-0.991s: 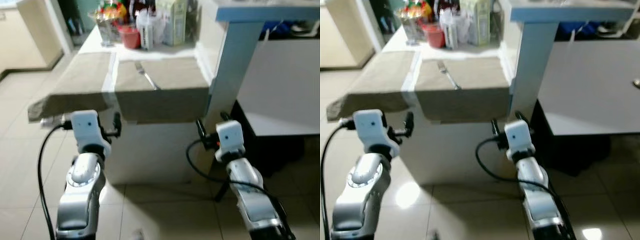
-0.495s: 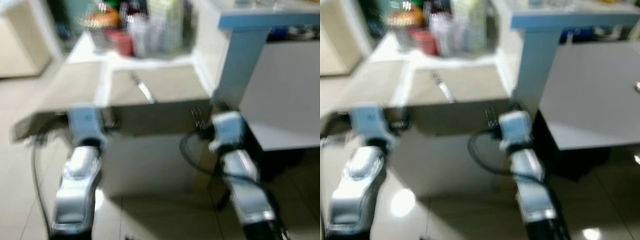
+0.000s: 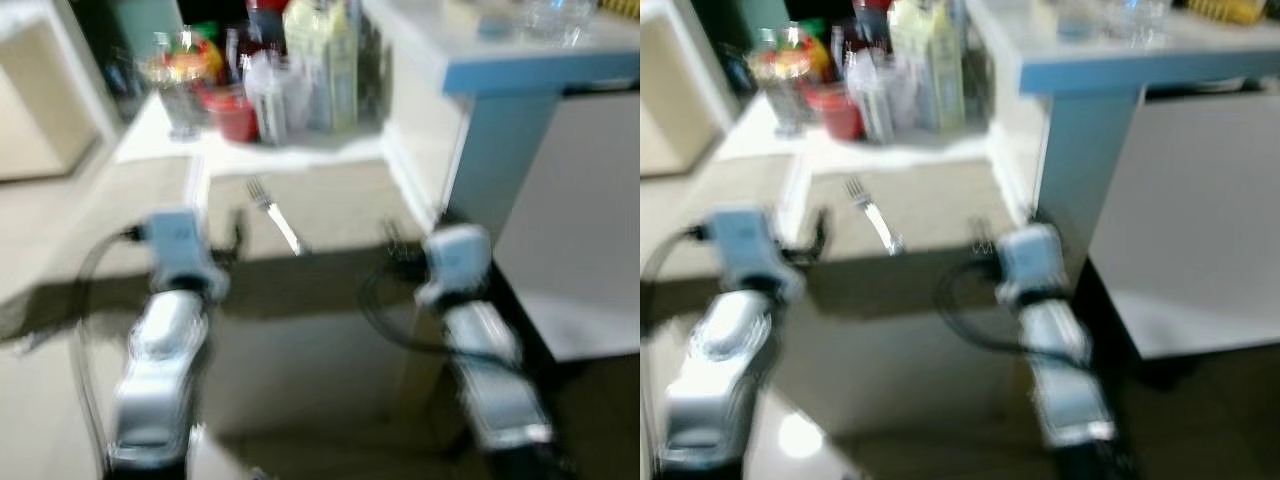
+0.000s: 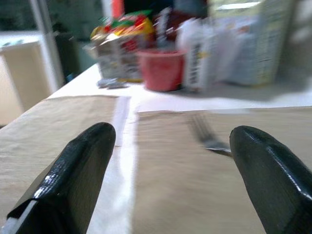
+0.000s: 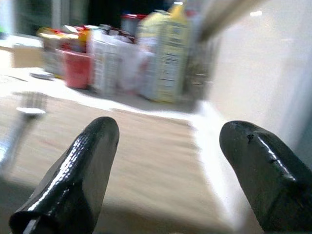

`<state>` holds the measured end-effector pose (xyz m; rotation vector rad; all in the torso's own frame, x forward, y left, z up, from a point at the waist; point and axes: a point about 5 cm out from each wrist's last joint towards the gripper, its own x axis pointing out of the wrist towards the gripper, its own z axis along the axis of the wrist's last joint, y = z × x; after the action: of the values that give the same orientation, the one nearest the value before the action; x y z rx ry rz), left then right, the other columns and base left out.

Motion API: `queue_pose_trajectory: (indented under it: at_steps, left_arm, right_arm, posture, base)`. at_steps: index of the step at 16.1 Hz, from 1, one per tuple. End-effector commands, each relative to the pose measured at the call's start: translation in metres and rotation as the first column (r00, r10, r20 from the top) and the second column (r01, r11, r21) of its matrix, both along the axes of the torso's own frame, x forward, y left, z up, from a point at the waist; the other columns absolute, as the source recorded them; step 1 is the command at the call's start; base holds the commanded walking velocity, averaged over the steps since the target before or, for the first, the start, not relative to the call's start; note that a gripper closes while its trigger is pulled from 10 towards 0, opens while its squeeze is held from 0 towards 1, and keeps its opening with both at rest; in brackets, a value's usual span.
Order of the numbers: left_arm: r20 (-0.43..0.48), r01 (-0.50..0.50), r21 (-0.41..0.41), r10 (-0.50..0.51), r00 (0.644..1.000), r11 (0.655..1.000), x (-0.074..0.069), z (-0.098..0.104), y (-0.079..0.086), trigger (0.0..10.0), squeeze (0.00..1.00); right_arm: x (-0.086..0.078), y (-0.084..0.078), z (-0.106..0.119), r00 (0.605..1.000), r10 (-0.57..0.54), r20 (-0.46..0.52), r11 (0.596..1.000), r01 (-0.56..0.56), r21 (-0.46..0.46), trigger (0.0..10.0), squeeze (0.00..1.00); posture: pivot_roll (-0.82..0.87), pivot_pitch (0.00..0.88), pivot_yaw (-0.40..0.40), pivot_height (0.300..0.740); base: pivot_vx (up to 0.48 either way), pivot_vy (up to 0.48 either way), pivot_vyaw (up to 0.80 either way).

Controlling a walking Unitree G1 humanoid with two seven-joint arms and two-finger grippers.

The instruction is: Setting the table

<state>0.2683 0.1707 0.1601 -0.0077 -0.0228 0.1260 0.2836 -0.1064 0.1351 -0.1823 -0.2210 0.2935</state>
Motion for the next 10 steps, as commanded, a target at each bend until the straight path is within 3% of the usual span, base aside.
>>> queue_pose_trajectory:
  at_steps: [1,5,10]
  left_arm:
    - [-0.01,-0.008,-0.007,0.008,1.0,1.0,0.001,-0.001,-0.004,10.0,0.0]
    - [-0.013,0.011,-0.01,-0.011,1.0,1.0,0.0,-0.002,-0.008,10.0,0.0]
    - [-0.013,0.021,-0.004,-0.021,1.0,1.0,0.001,-0.001,-0.009,10.0,0.0]
  right_arm:
    - [0.003,-0.002,0.016,0.999,0.027,0.03,0.999,-0.027,0.03,10.0,0.0]
    - [0.003,0.011,0.021,0.993,0.117,0.005,0.991,-0.117,0.065,10.0,0.0]
    - [0.028,0.029,0.032,0.984,0.175,-0.022,0.98,-0.172,0.101,10.0,0.0]
  posture:
    - [-0.1,0.002,0.071,0.74]
    - [-0.1,0.0,0.07,0.74]
    - [-0.08,0.0,0.071,0.74]
  base:
    - [0.0,0.0,0.0]
    - [0.0,0.0,0.0]
    - [0.0,0.0,0.0]
